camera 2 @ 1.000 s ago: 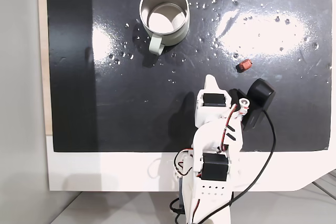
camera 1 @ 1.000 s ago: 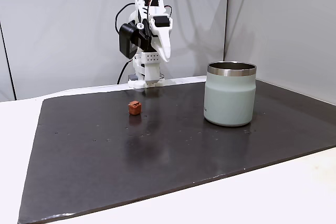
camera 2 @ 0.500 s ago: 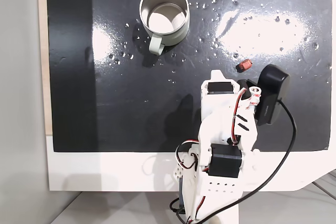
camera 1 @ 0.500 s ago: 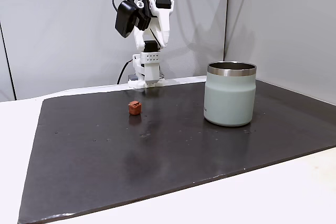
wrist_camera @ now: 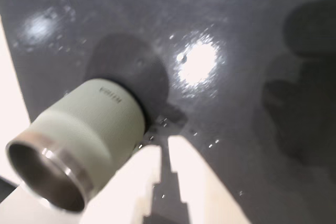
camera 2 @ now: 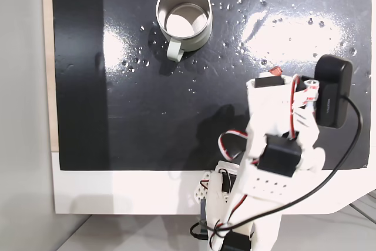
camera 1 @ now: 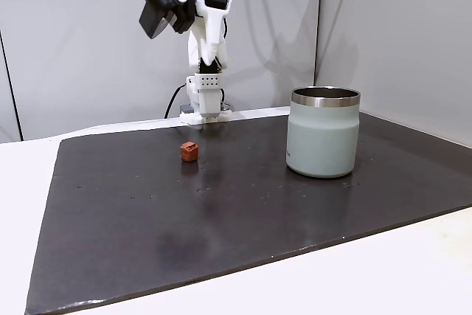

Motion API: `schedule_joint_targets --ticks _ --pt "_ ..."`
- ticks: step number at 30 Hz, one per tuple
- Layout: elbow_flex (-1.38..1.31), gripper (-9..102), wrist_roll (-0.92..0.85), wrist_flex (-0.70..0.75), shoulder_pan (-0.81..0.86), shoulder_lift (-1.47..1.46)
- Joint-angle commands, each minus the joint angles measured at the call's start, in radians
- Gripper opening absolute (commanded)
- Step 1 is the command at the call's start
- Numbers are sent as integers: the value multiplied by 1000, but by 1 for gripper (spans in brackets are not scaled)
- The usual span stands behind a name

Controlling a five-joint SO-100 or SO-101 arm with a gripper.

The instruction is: Grasp a cube and put it in the cup.

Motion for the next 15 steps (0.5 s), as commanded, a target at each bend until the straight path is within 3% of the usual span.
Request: schedule_joint_targets --ticks 1,15 --pt "-84 0 -54 5 52 -75" --pt "-344 0 -118 107 107 -506"
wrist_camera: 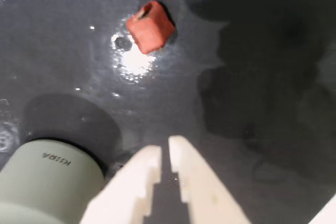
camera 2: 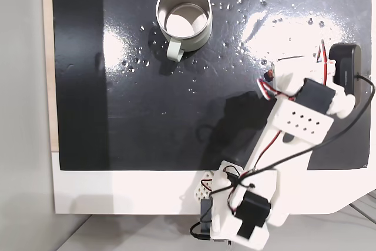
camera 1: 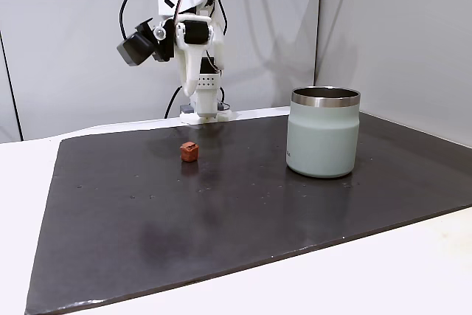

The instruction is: Grasp a cube and put it in the cup.

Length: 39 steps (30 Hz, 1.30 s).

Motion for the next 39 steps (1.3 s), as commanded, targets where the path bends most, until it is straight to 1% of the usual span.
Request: schedule_joint_targets --ticks 1,4,7,11,17,21,22,26,28,32,39 --pt "-166 0 -11 63 -9 -103" --pt "-261 0 -23 115 -12 -198" --pt "-299 0 -55 135 -12 -236" --pt "-383 0 -83 201 -8 -313" --pt "-471 0 -94 241 6 -380" --pt "-483 0 -103 250 6 -390" --pt "-483 2 -104 250 6 -390" --pt "-492 19 -112 276 5 -407" --pt "-503 25 -110 295 5 -417" --pt "-503 31 -110 298 21 -422" --pt "-503 31 -121 301 58 -434"
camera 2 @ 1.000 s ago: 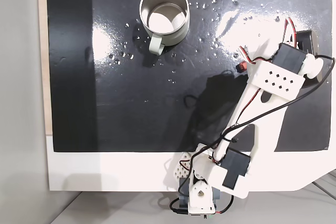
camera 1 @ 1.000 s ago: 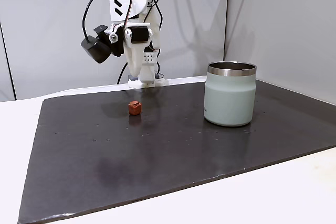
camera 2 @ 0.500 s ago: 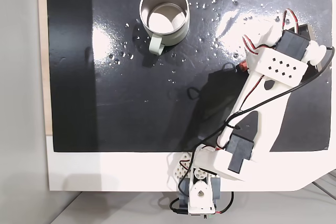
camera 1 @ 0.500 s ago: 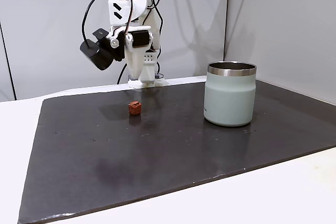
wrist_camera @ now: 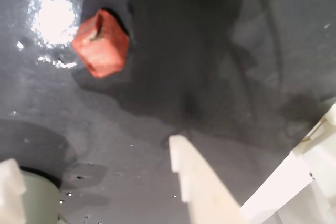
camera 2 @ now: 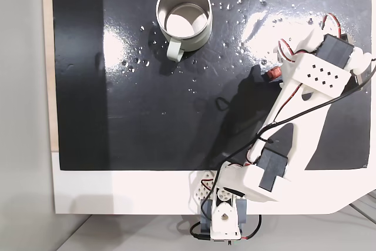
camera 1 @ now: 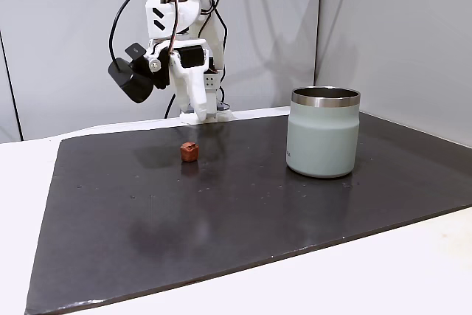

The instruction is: Grasp a cube and put it in the cup.

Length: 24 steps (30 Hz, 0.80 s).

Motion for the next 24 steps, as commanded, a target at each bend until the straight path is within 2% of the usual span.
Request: schedule_joint_targets --ticks 1,8,24 --pt "-66 31 -11 0 25 -2" --pt "-38 30 6 -95 46 -12" --pt "212 29 41 -308 0 -38"
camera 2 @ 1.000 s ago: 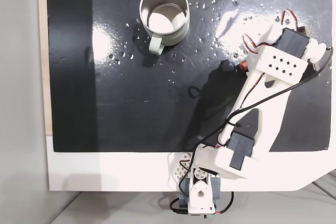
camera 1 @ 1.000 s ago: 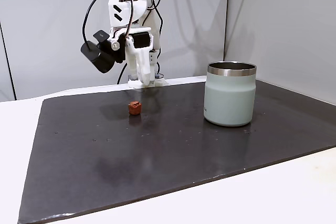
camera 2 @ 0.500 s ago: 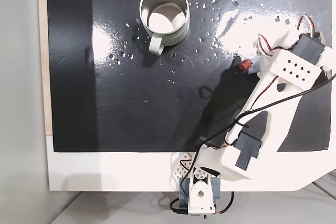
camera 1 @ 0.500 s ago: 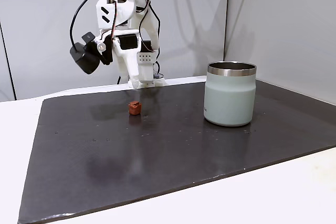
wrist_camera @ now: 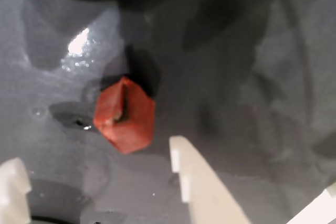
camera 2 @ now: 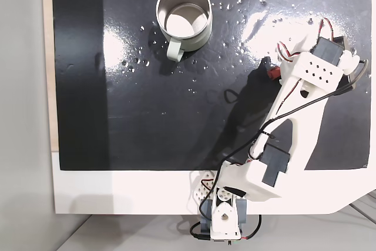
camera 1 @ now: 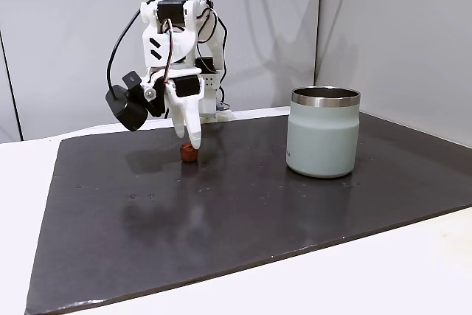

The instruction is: Grasp a cube and put it in the cup.

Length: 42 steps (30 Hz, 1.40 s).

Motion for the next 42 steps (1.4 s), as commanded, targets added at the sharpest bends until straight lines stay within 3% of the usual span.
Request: schedule_joint_targets --ticks 1,15,29,42 --pt "26 29 14 -37 -12 6" --pt "138 27 11 -112 -26 2" --pt "149 7 8 -118 -23 2" --pt "140 4 20 -83 -25 41"
